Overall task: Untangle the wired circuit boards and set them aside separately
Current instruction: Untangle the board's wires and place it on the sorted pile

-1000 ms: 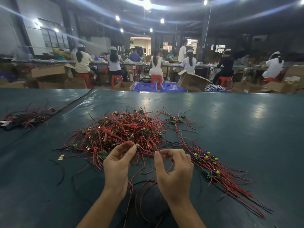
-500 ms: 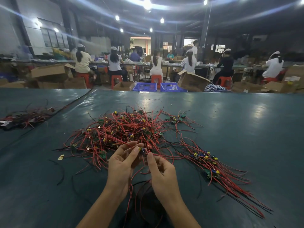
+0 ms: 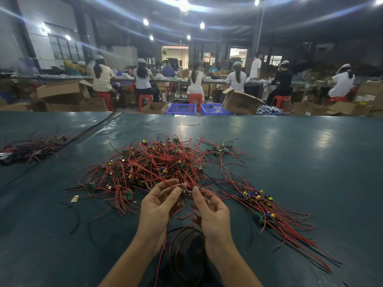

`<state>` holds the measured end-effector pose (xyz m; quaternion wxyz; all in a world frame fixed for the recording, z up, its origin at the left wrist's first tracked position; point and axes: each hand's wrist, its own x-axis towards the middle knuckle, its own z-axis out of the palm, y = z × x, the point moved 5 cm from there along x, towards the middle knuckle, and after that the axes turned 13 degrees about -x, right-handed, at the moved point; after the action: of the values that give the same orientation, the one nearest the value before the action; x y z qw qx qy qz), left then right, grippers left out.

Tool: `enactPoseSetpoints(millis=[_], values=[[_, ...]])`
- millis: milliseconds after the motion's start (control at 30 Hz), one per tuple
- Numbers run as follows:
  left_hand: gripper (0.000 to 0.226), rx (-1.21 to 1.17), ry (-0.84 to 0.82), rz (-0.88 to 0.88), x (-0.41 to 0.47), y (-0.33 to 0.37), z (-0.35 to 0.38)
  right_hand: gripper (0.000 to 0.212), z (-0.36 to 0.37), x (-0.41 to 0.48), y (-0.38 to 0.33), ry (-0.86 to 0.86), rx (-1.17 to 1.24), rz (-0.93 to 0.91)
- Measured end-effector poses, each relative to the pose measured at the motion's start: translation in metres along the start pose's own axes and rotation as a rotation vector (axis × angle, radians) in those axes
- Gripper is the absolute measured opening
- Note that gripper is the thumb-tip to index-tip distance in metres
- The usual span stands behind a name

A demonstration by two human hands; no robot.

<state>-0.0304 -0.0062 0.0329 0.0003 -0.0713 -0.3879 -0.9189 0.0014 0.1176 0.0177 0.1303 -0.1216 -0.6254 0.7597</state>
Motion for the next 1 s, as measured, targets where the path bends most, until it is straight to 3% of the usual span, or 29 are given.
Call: enactPoseSetpoints(millis=[233, 433, 567, 733, 833, 900, 1000], values=[[0.025, 0.009, -0.011, 0.003, -0.001, 0.000, -0.001, 0.007, -0.004, 0.000, 0.001, -0.006, 0.058, 0.052], [0.043, -0.009, -0.048, -0.119, -0.004, -0.004, 0.003, 0.012, -0.002, -0.001, 0.001, -0.053, 0.082, 0.062], [0.033, 0.095, -0.114, -0.190, -0.008, -0.009, 0.008, 0.027, 0.001, -0.001, 0.002, -0.083, 0.099, 0.046], [0.024, 0.265, -0.097, -0.138, -0.008, -0.006, 0.006, 0.034, -0.001, 0.001, 0.006, -0.022, 0.125, 0.043], [0.014, 0.413, -0.098, -0.090, -0.006, -0.003, 0.003, 0.020, -0.002, 0.001, 0.009, -0.010, 0.127, 0.073], [0.019, 0.449, -0.072, -0.080, -0.005, -0.002, 0.000, 0.014, -0.005, 0.002, 0.009, 0.005, 0.134, 0.096], [0.024, 0.468, -0.061, -0.072, -0.004, 0.000, -0.001, 0.021, -0.012, 0.005, 0.006, 0.049, 0.149, 0.082]])
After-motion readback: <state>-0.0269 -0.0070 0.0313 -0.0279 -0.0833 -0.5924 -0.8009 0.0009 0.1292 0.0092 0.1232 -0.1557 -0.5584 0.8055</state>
